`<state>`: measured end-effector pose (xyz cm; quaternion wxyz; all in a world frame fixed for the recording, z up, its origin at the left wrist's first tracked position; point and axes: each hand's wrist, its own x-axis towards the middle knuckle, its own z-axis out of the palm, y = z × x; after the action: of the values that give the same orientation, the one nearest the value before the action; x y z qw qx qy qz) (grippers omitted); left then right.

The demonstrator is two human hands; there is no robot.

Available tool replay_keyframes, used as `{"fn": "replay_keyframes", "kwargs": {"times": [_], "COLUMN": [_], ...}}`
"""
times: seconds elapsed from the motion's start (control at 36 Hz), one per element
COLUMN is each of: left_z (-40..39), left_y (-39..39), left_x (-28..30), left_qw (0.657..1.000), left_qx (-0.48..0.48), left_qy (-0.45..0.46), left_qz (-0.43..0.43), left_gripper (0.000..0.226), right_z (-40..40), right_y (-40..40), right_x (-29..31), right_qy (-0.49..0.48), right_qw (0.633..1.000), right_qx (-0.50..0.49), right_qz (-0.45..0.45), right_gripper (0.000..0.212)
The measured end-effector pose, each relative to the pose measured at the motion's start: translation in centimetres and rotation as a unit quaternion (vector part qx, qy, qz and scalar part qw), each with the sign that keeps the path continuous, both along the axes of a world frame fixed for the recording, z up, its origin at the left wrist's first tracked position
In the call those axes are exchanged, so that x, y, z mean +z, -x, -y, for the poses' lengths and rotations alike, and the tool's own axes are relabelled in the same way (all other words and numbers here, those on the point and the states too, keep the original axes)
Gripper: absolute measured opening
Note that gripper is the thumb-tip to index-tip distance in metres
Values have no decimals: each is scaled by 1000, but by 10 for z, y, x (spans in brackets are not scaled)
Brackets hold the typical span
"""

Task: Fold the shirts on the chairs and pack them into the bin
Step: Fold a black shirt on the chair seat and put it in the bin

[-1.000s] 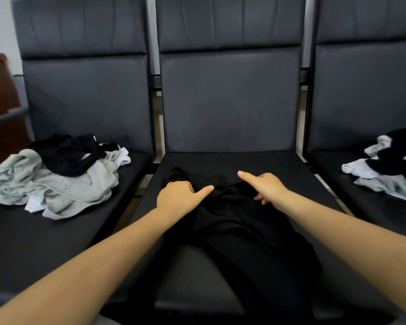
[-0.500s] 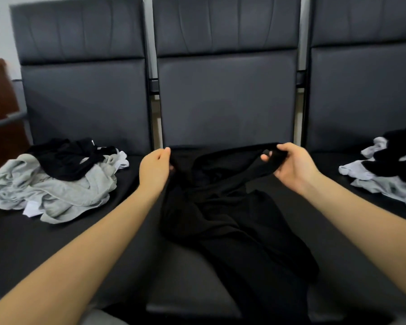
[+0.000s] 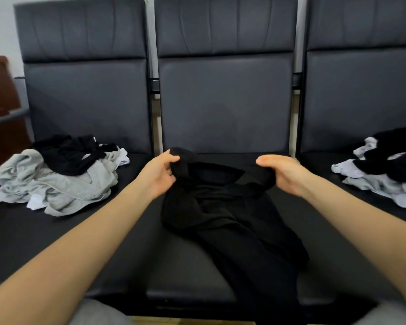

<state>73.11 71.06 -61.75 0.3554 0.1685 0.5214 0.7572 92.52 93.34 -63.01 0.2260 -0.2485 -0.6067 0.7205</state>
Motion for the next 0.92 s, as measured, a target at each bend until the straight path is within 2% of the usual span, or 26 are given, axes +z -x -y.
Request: {"fn": "replay_keyframes", "kwargs": {"times": [0.06,0.08,0.11,0.17,0.19,0.25,0.28,0.33,0.36,0.39,0.44,0.5,0.58,0.64,0.69,0.78,0.81,0.86,0.92], "left_z": [-1,-1,0,3,5,8,8,8,8,6,2,-2,-8,-12,-12,-10,-7,-3,5], "left_y": [3,5,7,12,14,16,17,19,17,15,11,7,0,-3,-6,-6,-9,-13,-26], "left_x": [-8,-13,-19,-30,-34,-39,-40,-41,-38,-35,-28,-15,17,47,85,145,165,202,242], "left_qw": [997,987,960,862,819,769,759,777,811,861,953,992,996,993,992,984,980,971,960], "left_qx": [20,44,67,99,106,104,101,103,104,108,91,60,38,41,54,98,105,118,136], "left_qy": [43,92,163,293,330,374,391,404,387,349,234,113,-9,-58,-97,-149,-166,-201,-226], "left_qz": [-58,-121,-217,-401,-458,-508,-511,-471,-425,-355,-170,-23,84,94,58,-7,-28,-52,-95], "left_gripper": [38,41,41,38,35,20,13,38,44,39,17,9,13,18,18,13,15,23,25], "right_z": [-1,-1,1,1,2,3,3,3,2,1,2,4,10,11,14,19,21,25,37], "right_y": [-5,-7,-11,-15,-16,-17,-17,-16,-15,-13,-12,-9,-4,1,1,-2,-6,-10,-22], "right_x": [-8,-11,-13,-17,-18,-17,-16,-13,-11,-9,-1,12,47,79,119,183,202,239,280], "right_qy": [-108,-165,-217,-291,-308,-303,-281,-211,-156,-92,35,123,159,133,99,14,-12,-49,-86], "right_qw": [986,968,943,897,887,893,907,942,963,982,997,992,980,977,974,970,967,955,941], "right_qx": [-4,12,33,59,61,54,44,14,-2,-13,-20,-24,-19,-9,-17,-59,-77,-118,-141], "right_qz": [124,189,248,327,339,327,310,260,218,167,63,-28,-120,-164,-202,-234,-241,-266,-296], "right_gripper": [13,14,15,25,30,34,33,21,15,15,12,10,15,21,23,7,9,27,24]}}
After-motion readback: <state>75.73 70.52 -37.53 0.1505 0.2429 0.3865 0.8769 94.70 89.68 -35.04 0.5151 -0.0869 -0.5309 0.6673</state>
